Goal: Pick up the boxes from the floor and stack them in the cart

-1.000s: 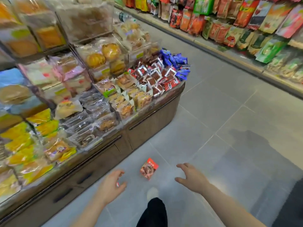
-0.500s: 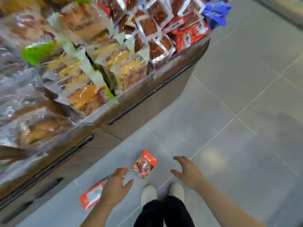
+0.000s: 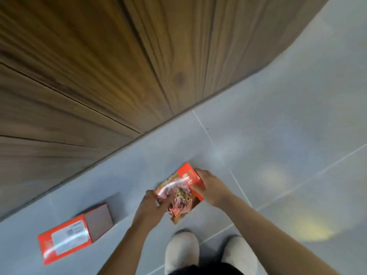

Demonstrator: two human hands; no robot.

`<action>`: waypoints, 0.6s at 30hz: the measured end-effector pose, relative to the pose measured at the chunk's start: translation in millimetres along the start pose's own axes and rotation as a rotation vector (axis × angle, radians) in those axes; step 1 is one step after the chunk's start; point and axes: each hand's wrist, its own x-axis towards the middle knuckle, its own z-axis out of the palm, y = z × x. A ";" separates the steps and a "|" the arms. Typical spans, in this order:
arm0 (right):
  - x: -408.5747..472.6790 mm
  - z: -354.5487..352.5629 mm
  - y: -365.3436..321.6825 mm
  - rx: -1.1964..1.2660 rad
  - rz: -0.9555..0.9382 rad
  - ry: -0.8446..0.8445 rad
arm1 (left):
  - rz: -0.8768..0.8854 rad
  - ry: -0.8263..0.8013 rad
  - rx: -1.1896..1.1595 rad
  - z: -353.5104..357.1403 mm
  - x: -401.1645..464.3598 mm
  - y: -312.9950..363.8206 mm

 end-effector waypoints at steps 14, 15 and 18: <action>-151.5 -86.3 -70.3 0.262 0.084 0.167 | 0.114 0.027 -0.503 -42.3 -153.4 73.8; -165.8 -96.9 -79.9 0.282 0.080 0.169 | 0.120 0.038 -0.507 -50.6 -165.9 79.2; -200.0 -121.9 -107.5 0.285 0.056 0.149 | 0.157 0.082 -0.515 -77.0 -200.1 95.1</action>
